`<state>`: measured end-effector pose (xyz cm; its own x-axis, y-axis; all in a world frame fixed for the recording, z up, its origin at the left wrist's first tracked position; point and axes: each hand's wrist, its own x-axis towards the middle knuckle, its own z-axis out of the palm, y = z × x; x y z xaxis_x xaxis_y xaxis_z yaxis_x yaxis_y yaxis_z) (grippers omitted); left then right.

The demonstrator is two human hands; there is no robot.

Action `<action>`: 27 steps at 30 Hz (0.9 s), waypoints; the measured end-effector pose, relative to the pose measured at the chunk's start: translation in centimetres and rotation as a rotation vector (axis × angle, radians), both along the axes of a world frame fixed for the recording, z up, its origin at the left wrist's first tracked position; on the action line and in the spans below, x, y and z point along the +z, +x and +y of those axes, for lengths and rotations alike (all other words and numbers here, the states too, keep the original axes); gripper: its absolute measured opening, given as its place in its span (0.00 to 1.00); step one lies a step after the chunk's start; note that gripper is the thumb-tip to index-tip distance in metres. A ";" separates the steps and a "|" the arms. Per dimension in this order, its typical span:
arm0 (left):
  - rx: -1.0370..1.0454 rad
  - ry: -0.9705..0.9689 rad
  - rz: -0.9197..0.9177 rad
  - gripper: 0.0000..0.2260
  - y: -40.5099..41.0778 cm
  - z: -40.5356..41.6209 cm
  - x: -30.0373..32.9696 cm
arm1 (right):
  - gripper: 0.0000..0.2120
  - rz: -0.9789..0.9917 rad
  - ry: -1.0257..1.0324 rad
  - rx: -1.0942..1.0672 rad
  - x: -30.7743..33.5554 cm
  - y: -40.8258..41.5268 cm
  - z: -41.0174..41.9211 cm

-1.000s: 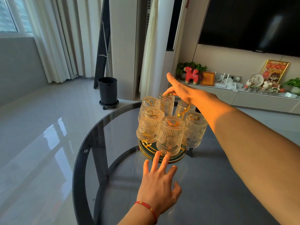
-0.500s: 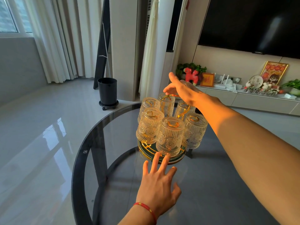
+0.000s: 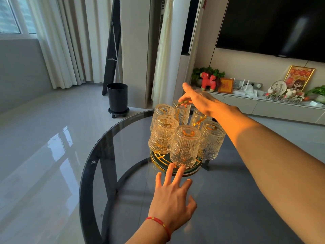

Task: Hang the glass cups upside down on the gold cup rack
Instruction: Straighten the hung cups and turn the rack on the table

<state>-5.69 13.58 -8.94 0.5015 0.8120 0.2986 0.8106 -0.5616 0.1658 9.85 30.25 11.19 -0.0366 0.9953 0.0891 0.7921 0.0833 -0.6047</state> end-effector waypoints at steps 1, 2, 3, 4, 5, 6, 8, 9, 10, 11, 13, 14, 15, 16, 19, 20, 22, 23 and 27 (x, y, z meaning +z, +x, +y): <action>-0.004 -0.009 -0.005 0.24 0.0 0.0 0.0 | 0.43 0.000 0.005 0.002 0.0 0.0 0.0; -0.007 -0.021 -0.007 0.24 0.0 0.1 -0.1 | 0.42 0.002 0.009 0.004 0.0 0.0 -0.1; -0.009 -0.029 -0.008 0.24 0.0 0.1 -0.1 | 0.41 0.007 0.017 0.007 0.1 -0.1 -0.3; -0.009 -0.032 -0.008 0.25 0.0 0.1 -0.1 | 0.40 0.015 0.033 0.015 0.2 -0.1 -0.5; -0.008 -0.032 -0.007 0.25 0.0 0.2 -0.2 | 0.39 0.032 0.057 0.027 0.3 -0.2 -0.7; -0.009 -0.040 -0.004 0.25 0.0 0.2 -0.2 | 0.38 0.055 0.085 0.044 0.5 -0.5 -0.9; -0.013 -0.071 0.008 0.27 0.0 0.2 -0.2 | 0.36 0.097 0.125 0.090 0.9 -1.1 -1.4; -0.014 -0.080 0.010 0.27 0.0 0.2 -0.1 | 0.36 0.104 0.129 0.119 1.0 -1.5 -1.6; -0.013 -0.082 0.010 0.27 0.0 0.3 -0.1 | 0.36 0.090 0.122 0.149 1.2 -1.9 -1.8; -0.013 -0.079 0.010 0.27 0.0 0.2 0.0 | 0.36 0.053 0.106 0.178 1.3 -2.3 -2.0; -0.013 -0.073 0.008 0.27 0.0 0.2 0.0 | 0.37 -0.050 0.061 0.227 1.3 -3.0 -2.2; -0.014 -0.070 0.007 0.27 0.0 0.1 0.0 | 0.37 -0.104 0.036 0.246 1.3 -3.2 -2.3; -0.014 -0.070 0.007 0.27 0.0 0.1 0.0 | 0.38 -0.160 0.012 0.260 1.4 -3.4 -2.3; -0.015 -0.073 0.009 0.27 0.0 0.1 0.1 | 0.39 -0.214 -0.012 0.266 1.5 -3.5 -2.3; -0.015 -0.073 0.008 0.27 0.0 0.2 0.1 | 0.41 -0.291 -0.084 0.259 2.0 -3.8 -2.0; -0.015 -0.064 0.006 0.26 0.0 0.2 0.1 | 0.41 -0.298 -0.108 0.244 2.2 -3.9 -1.9; -0.015 -0.047 0.004 0.25 0.0 0.1 0.1 | 0.42 -0.302 -0.152 0.212 2.4 -4.0 -1.6; -0.016 -0.049 0.006 0.26 0.0 0.1 0.1 | 0.42 -0.306 -0.165 0.200 2.5 -4.1 -1.5; -0.014 -0.022 0.005 0.25 0.0 0.1 0.2 | 0.44 -0.359 -0.171 0.182 2.7 -4.8 -1.2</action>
<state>-5.72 13.65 -8.71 0.5147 0.8110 0.2783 0.8034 -0.5695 0.1737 5.08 29.03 13.90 -0.2116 0.9691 -0.1269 0.9362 0.1636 -0.3112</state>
